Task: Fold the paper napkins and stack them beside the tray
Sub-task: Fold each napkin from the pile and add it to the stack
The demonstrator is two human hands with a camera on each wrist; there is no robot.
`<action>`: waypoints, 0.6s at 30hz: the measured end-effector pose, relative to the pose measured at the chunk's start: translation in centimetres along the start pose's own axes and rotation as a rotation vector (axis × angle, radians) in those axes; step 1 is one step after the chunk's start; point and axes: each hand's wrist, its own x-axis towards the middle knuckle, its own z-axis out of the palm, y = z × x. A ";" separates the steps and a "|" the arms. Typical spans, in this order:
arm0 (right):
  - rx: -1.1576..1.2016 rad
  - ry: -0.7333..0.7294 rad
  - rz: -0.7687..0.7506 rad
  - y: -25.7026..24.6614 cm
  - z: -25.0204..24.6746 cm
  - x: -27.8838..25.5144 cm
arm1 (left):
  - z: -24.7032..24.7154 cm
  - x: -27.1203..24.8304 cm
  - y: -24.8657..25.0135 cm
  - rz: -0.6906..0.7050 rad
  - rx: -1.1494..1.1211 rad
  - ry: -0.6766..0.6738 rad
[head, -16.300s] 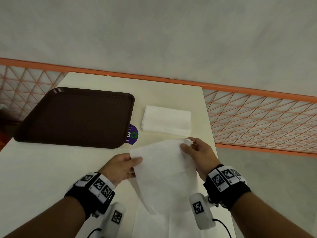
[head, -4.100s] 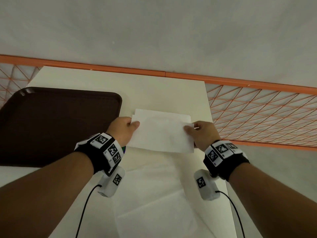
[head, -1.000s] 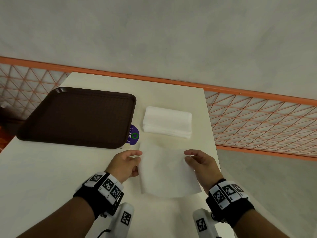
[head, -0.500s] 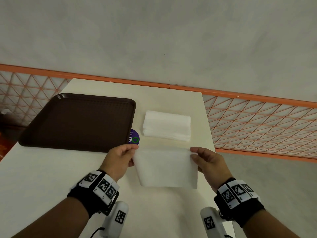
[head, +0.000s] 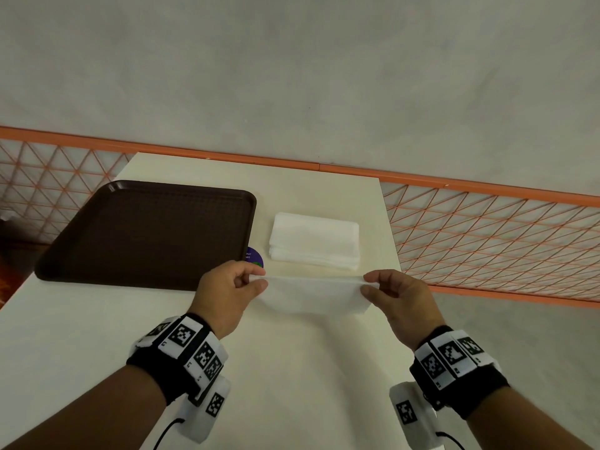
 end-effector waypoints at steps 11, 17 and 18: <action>-0.219 -0.034 -0.046 -0.4 -1.2 0.4 | -1.3 0.7 1.6 0.179 0.026 -0.075; -0.716 -0.073 -0.120 -0.9 -0.6 -0.3 | -1.3 1.0 4.2 0.351 0.220 -0.191; -0.764 -0.098 -0.159 -1.1 -0.2 -0.4 | -1.2 1.0 4.4 0.377 0.263 -0.209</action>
